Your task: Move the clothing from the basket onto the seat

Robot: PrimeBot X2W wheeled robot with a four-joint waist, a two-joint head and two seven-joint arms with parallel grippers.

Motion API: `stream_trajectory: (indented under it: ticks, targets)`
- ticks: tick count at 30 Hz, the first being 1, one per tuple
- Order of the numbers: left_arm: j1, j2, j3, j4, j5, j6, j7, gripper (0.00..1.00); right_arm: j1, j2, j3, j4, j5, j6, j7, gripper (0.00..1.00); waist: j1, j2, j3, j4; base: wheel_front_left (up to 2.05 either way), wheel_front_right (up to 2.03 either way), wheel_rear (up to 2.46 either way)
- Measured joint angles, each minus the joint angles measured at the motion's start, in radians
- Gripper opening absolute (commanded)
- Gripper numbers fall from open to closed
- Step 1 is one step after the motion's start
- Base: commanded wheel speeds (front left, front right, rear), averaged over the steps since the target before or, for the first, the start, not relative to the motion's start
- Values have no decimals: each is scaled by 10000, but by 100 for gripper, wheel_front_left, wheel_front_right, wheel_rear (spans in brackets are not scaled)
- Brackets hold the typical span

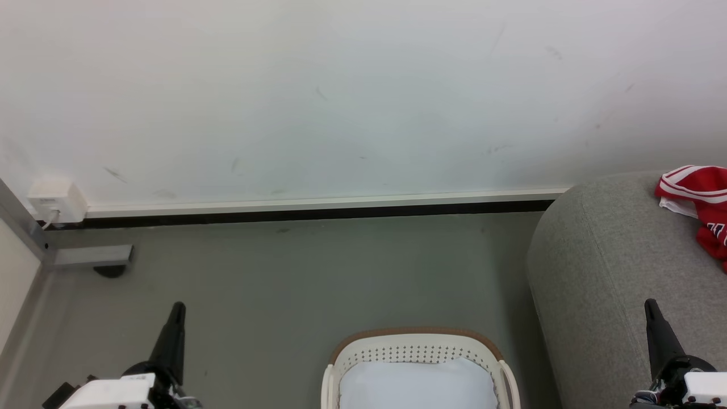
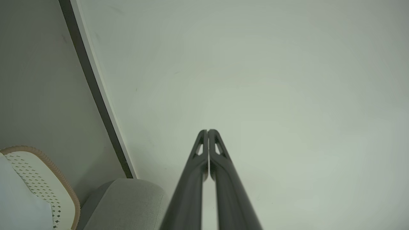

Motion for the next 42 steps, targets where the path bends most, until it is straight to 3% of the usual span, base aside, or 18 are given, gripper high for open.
stream_trajectory:
  ticks: [42]
  targets:
    - [0, 0, 0, 0, 0, 2, -2, 0, 0, -2, 0, 0, 0, 0, 0, 0, 0, 0, 0, 0, 0, 0, 0]
